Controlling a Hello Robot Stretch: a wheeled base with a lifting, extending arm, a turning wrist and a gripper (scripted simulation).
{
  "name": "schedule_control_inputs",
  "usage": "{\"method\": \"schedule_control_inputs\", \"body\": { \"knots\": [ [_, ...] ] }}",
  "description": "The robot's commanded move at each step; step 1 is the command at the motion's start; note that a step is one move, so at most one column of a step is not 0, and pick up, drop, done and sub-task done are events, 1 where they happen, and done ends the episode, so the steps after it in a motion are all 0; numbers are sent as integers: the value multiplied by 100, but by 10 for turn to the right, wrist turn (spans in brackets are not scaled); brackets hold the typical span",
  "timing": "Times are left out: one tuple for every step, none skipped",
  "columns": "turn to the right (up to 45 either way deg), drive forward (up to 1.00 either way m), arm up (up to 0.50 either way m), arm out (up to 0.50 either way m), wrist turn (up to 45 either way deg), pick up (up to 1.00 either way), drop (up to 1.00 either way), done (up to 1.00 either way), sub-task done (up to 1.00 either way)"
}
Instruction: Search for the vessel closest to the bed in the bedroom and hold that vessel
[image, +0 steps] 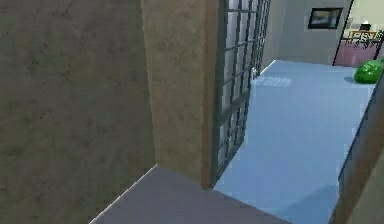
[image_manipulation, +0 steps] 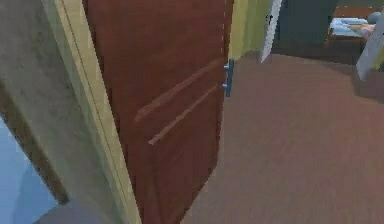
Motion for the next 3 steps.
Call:
{"method": "schedule_control_inputs", "body": {
  "knots": [
    [210, 0, 0, 0, 0, 0, 0, 0, 0],
    [0, 25, 0, 0, 0, 0, 0, 0, 0],
    [90, 0, 0, 0, 0, 0, 0, 0, 0]
  ]
}}
